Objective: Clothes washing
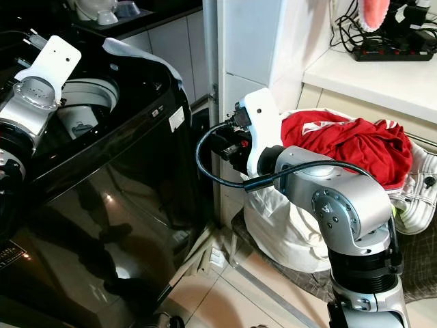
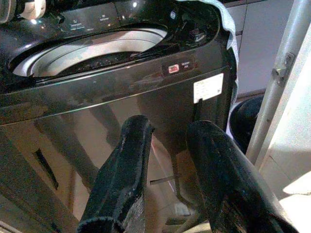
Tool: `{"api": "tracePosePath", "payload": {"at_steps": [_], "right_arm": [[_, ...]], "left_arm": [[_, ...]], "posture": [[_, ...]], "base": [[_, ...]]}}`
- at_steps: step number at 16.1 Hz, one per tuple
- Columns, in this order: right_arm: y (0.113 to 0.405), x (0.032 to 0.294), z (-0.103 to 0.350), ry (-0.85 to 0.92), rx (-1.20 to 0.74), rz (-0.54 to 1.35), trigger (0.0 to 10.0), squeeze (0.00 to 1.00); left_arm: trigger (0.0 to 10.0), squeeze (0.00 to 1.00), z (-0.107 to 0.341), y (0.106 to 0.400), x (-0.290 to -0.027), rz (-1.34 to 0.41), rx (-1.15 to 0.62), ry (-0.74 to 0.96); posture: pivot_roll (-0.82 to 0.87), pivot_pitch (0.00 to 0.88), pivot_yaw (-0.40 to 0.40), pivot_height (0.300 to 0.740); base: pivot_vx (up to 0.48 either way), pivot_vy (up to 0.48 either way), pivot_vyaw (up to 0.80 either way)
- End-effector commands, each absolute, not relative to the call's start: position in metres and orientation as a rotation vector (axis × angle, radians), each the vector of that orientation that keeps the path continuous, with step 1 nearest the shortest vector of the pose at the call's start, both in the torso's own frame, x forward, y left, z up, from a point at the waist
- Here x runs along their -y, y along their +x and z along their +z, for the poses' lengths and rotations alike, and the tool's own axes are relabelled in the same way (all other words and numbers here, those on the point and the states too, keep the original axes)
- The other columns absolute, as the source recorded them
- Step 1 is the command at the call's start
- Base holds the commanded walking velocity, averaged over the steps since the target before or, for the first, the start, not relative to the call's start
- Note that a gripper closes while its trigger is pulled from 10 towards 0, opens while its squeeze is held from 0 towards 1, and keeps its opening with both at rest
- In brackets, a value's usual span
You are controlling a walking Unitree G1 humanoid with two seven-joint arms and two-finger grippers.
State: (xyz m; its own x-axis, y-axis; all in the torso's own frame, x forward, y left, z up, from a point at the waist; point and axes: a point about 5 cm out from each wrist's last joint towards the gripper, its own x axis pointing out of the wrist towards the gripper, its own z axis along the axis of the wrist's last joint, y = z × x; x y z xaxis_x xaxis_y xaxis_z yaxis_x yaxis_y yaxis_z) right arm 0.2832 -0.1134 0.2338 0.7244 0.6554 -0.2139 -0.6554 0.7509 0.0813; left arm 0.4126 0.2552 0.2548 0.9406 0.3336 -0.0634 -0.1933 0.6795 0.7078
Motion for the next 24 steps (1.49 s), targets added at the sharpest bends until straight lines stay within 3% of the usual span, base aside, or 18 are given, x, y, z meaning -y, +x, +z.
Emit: {"api": "tracePosePath", "payload": {"at_steps": [1, 2, 4, 5, 6, 9, 11, 14, 15, 18, 23, 24], "right_arm": [[0.284, 0.114, 0.237, -0.017, -0.217, 0.708, 10.0, 0.0], [0.3, 0.133, 0.231, -0.084, -0.197, 0.496, 10.0, 0.0], [0.319, 0.165, 0.223, -0.156, -0.166, 0.218, 10.0, 0.0], [0.33, 0.192, 0.213, -0.134, -0.173, 0.055, 10.0, 0.65], [0.336, 0.206, 0.204, -0.126, -0.197, -0.001, 10.0, 1.0], [0.349, 0.225, 0.194, -0.167, -0.237, -0.044, 10.0, 1.0], [0.356, 0.235, 0.192, -0.174, -0.224, -0.078, 10.0, 1.0], [0.367, 0.255, 0.181, -0.186, -0.227, -0.151, 10.0, 1.0], [0.372, 0.272, 0.174, -0.197, -0.242, -0.198, 10.0, 1.0], [0.376, 0.283, 0.168, -0.203, -0.289, -0.204, 10.0, 1.0], [0.376, 0.297, 0.167, -0.224, -0.317, -0.29, 10.0, 1.0], [0.373, 0.302, 0.165, -0.28, -0.343, -0.327, 10.0, 0.84]], "left_arm": [[10.0, 0.98, 0.255, 0.413, -0.254, 0.275, -0.175, 0.732], [10.0, 0.0, 0.255, 0.42, -0.224, 0.107, -0.064, 0.488], [10.0, 0.0, 0.25, 0.421, -0.184, -0.141, 0.064, 0.204], [10.0, 0.0, 0.233, 0.411, -0.147, -0.384, 0.151, 0.129], [10.0, 0.0, 0.218, 0.398, -0.123, -0.523, 0.182, 0.123], [10.0, 0.0, 0.202, 0.371, -0.088, -0.672, 0.209, 0.1], [10.0, 0.0, 0.194, 0.364, -0.081, -0.675, 0.208, 0.074], [10.0, 0.0, 0.171, 0.354, -0.081, -0.656, 0.15, 0.044], [10.0, 0.0, 0.162, 0.343, -0.078, -0.672, 0.113, 0.066], [10.0, 0.0, 0.163, 0.337, -0.074, -0.698, 0.132, 0.145], [10.0, 0.0, 0.168, 0.325, -0.076, -0.773, 0.123, 0.113], [10.0, 0.0, 0.169, 0.319, -0.075, -0.826, 0.113, 0.08]], "posture": [[-0.07, 0.0, 0.088, 0.74], [-0.08, 0.0, 0.093, 0.74], [-0.09, 0.0, 0.091, 0.74], [-0.09, 0.0, 0.083, 0.74], [-0.08, 0.0, 0.075, 0.74], [-0.07, 0.0, 0.062, 0.74], [-0.06, 0.0, 0.06, 0.74], [-0.06, 0.0, 0.062, 0.74], [-0.06, 0.0, 0.061, 0.74], [-0.03, 0.0, 0.059, 0.74], [0.02, 0.0, 0.054, 0.74], [0.03, 0.0, 0.052, 0.74]], "base": [[0.0, 0.0, 0.0], [0.0, 0.0, 0.0], [0.0, 0.0, 0.0], [0.0, 0.0, 0.0], [0.0, 0.0, 0.0], [0.0, 0.0, 0.0], [0.0, 0.0, 0.0], [0.0, 0.0, 0.0], [0.0, 0.0, 0.0], [0.0, 0.0, 0.0], [0.0, 0.0, 0.0], [0.0, 0.0, 0.0]]}}
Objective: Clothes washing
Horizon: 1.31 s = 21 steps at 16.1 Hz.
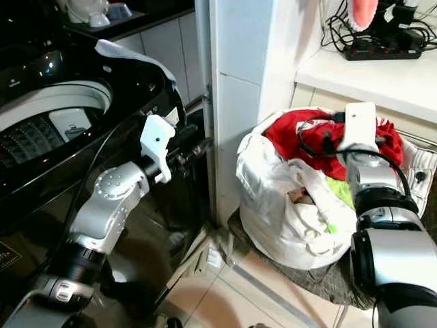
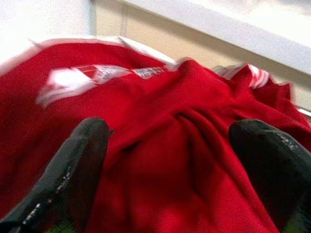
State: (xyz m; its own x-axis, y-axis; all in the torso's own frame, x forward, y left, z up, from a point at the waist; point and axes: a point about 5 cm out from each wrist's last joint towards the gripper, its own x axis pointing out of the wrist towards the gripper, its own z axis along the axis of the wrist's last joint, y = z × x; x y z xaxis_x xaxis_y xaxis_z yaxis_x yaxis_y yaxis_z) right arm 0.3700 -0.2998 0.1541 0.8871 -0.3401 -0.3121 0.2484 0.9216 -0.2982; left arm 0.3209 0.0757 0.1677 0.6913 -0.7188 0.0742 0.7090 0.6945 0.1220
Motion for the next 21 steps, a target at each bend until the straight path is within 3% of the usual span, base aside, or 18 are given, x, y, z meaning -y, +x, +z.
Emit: {"api": "tracePosePath", "payload": {"at_steps": [1, 7, 8, 10, 21], "right_arm": [[0.371, 0.305, 0.161, -0.313, -0.366, -0.354, 10.0, 0.0], [0.36, 0.304, 0.132, -0.207, -0.475, -0.338, 9.8, 0.0], [0.36, 0.304, 0.132, -0.2, -0.473, -0.34, 6.2, 0.0], [0.359, 0.305, 0.132, -0.179, -0.468, -0.342, 0.0, 0.0], [0.357, 0.303, 0.126, -0.179, -0.469, -0.322, 0.0, 0.0]], "left_arm": [[10.0, 0.0, 0.168, 0.314, -0.073, -0.871, 0.107, 0.058], [10.0, 0.0, 0.167, 0.304, -0.069, -0.945, 0.076, 0.064], [10.0, 0.0, 0.166, 0.304, -0.069, -0.952, 0.073, 0.065], [10.0, 0.0, 0.162, 0.301, -0.069, -0.967, 0.046, 0.1], [10.0, 0.0, 0.135, 0.3, -0.077, -0.944, 0.049, 0.097]], "posture": [[0.03, 0.0, 0.052, 0.74], [0.02, 0.0, 0.056, 0.74], [0.02, 0.0, 0.057, 0.74], [0.02, 0.0, 0.056, 0.74], [0.02, 0.0, 0.059, 0.74]], "base": [[0.0, 0.0, 0.0], [0.0, 0.0, 0.0], [0.0, 0.0, 0.0], [0.0, 0.0, 0.0], [0.0, 0.0, 0.0]]}}
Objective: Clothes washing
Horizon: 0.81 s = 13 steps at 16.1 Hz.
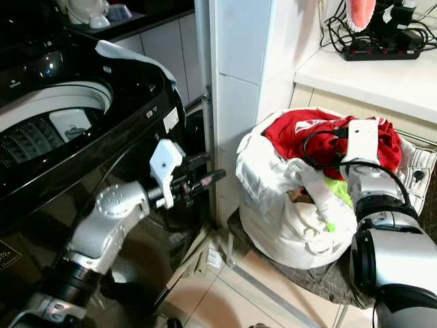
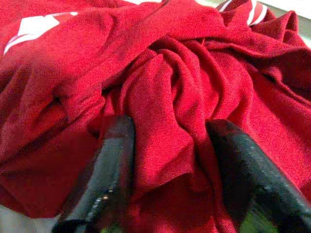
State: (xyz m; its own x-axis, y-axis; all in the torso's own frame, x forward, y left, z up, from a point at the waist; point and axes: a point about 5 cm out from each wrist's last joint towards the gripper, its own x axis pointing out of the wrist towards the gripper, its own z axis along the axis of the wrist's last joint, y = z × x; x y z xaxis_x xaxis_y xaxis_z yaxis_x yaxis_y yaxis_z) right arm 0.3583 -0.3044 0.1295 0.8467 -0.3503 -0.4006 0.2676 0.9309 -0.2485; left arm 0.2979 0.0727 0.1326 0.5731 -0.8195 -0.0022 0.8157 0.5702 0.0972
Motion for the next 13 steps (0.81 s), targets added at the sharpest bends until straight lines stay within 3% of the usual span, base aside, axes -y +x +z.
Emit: {"api": "tracePosePath", "payload": {"at_steps": [1, 13], "right_arm": [[0.357, 0.303, 0.125, -0.183, -0.467, -0.323, 0.0, 0.0], [0.354, 0.306, 0.121, -0.189, -0.459, -0.335, 0.0, 0.0]], "left_arm": [[10.0, 0.0, 0.126, 0.298, -0.08, -0.938, 0.037, 0.098], [10.0, 0.0, 0.106, 0.291, -0.08, -0.915, 0.07, 0.13]], "posture": [[0.02, 0.0, 0.061, 0.74], [0.03, 0.0, 0.048, 0.74]], "base": [[0.0, 0.0, 0.0], [0.0, 0.0, 0.0]]}}
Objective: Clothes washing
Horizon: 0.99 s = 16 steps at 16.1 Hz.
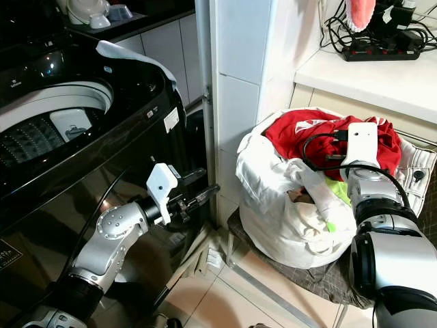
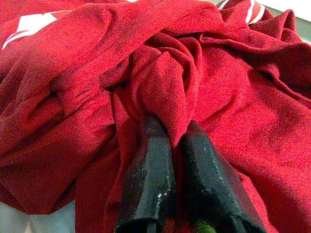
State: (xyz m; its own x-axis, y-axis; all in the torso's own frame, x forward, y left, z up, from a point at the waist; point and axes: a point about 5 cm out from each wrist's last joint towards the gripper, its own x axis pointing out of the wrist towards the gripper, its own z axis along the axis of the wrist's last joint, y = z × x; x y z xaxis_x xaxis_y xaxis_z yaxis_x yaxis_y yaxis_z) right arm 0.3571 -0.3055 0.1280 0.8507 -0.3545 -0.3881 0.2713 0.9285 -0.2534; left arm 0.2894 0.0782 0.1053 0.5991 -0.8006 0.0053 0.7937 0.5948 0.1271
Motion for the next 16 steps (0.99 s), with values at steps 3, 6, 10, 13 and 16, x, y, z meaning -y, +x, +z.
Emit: {"api": "tracePosePath", "payload": {"at_steps": [3, 6, 10, 13, 16], "right_arm": [[0.354, 0.306, 0.122, -0.19, -0.457, -0.336, 0.0, 0.0], [0.358, 0.303, 0.129, -0.21, -0.416, -0.31, 0.0, 0.0], [0.373, 0.29, 0.16, -0.166, -0.214, -0.211, 0.0, 0.0], [0.377, 0.275, 0.186, -0.142, -0.056, -0.099, 0.0, 0.0], [0.368, 0.249, 0.225, -0.039, 0.101, 0.09, 0.0, 0.0]], "left_arm": [[10.0, 0.0, 0.105, 0.292, -0.08, -0.909, 0.069, 0.134], [10.0, 0.0, 0.106, 0.293, -0.081, -0.896, 0.072, 0.14], [10.0, 0.0, 0.116, 0.304, -0.089, -0.802, 0.105, 0.184], [10.0, 0.0, 0.135, 0.314, -0.096, -0.719, 0.161, 0.199], [10.0, 0.0, 0.167, 0.318, -0.092, -0.727, 0.257, 0.168]], "posture": [[0.03, 0.0, 0.041, 0.74], [0.03, 0.0, 0.036, 0.74], [0.03, 0.0, 0.016, 0.74], [0.01, 0.0, 0.032, 0.74], [-0.01, 0.0, 0.042, 0.74]], "base": [[0.0, 0.0, 0.0], [0.0, 0.0, 0.0], [0.0, 0.0, 0.0], [0.0, 0.0, 0.0], [0.0, 0.0, 0.0]]}}
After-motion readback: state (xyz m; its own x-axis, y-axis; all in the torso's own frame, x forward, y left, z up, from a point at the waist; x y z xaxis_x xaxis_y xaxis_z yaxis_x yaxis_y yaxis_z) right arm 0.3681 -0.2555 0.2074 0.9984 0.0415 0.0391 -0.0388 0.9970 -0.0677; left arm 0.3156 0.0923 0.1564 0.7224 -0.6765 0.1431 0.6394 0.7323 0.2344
